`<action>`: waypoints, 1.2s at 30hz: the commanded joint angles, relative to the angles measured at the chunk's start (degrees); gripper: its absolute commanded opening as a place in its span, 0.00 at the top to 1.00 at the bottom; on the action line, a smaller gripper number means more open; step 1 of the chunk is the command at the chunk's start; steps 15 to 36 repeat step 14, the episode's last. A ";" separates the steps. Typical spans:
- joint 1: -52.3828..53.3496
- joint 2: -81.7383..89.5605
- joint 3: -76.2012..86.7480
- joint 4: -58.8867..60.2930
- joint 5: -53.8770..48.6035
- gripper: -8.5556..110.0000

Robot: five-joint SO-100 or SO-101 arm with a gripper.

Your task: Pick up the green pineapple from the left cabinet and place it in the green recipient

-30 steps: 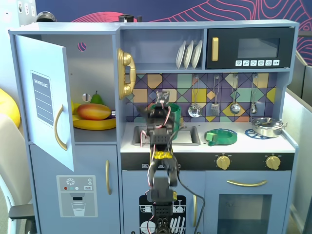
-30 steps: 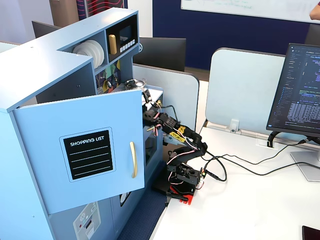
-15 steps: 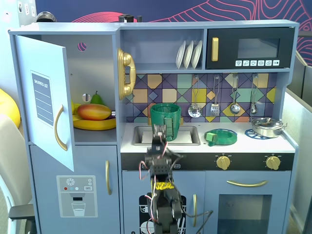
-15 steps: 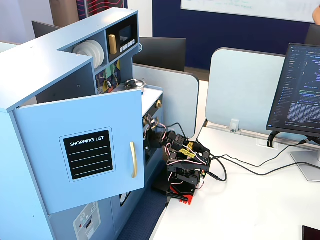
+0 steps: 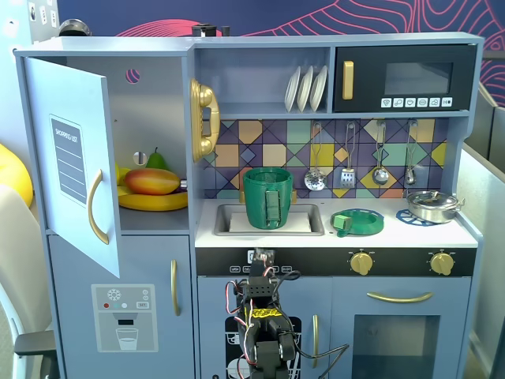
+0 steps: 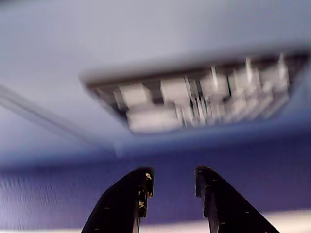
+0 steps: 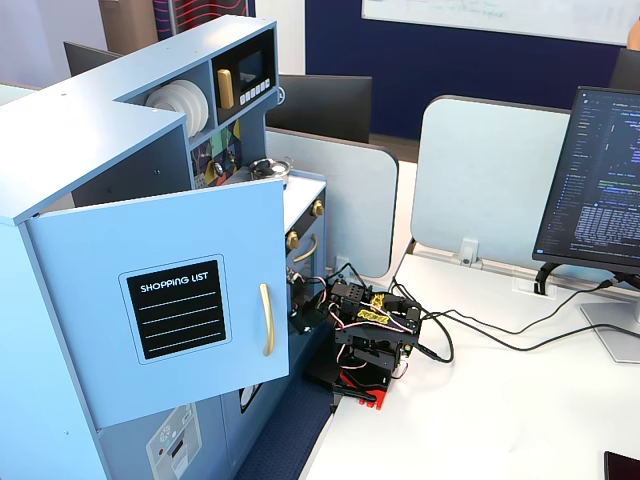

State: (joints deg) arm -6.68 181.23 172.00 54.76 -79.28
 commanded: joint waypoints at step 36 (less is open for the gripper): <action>-0.79 0.79 -0.26 26.72 -2.29 0.93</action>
